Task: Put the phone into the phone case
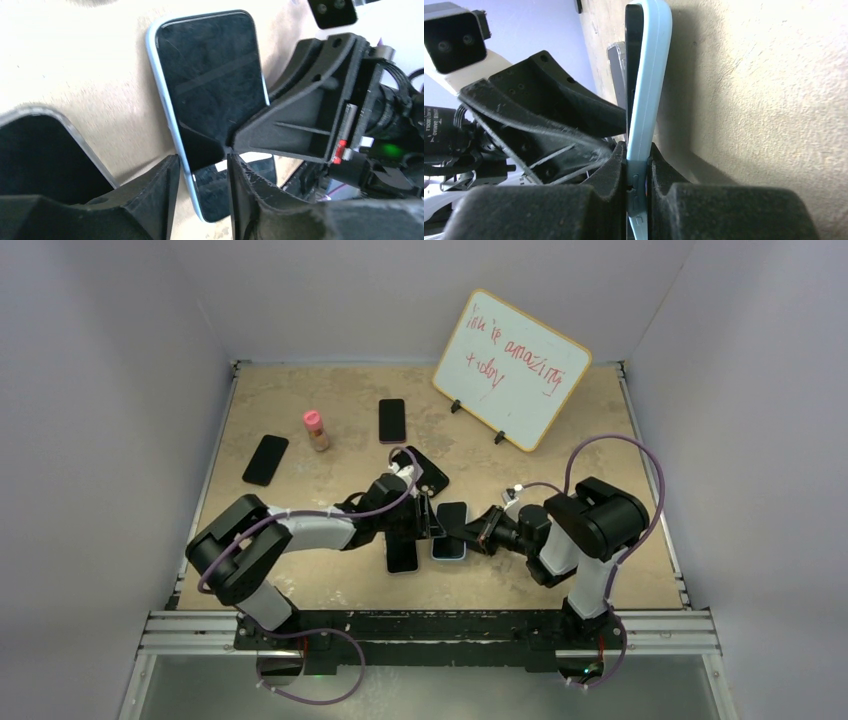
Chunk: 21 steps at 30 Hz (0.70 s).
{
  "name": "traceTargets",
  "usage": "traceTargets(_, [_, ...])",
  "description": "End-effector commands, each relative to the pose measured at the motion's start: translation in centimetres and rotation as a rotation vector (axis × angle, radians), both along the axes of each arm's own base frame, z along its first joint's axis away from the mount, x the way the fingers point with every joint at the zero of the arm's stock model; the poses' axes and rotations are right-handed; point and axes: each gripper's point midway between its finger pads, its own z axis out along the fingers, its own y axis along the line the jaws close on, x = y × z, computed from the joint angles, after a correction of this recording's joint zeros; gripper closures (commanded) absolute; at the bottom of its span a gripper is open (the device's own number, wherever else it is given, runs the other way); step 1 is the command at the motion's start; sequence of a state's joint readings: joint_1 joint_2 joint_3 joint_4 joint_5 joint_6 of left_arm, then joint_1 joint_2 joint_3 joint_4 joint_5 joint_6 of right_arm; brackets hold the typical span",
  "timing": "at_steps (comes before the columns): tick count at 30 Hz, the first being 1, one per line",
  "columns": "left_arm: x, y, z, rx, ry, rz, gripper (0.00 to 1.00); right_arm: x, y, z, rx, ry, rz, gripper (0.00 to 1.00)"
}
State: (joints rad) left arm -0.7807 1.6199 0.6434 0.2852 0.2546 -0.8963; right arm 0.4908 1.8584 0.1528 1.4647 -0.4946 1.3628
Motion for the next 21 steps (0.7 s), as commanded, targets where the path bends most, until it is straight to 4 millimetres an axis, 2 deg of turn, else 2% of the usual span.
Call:
traceTargets(1, [0.0, 0.0, 4.0, -0.045, -0.049, -0.022, 0.55, 0.8, 1.3, 5.7, 0.153, -0.207, 0.042, 1.00])
traceTargets(7, [1.6, 3.8, 8.6, -0.136, -0.093, 0.047, 0.41, 0.6, 1.4, 7.2, 0.164, -0.245, 0.060, 1.00])
traceTargets(11, [1.5, 5.3, 11.4, -0.203, -0.132, 0.023, 0.31, 0.2, 1.7, 10.6, 0.244, -0.333, 0.092, 1.00])
traceTargets(18, [1.1, 5.3, 14.3, -0.288, -0.162, -0.034, 0.28, -0.4, 2.0, 15.8, 0.330, -0.487, 0.141, 1.00])
traceTargets(21, [1.4, 5.0, 14.6, -0.318, -0.180, -0.037, 0.28, -0.9, 2.0, 17.4, 0.345, -0.532, 0.163, 1.00])
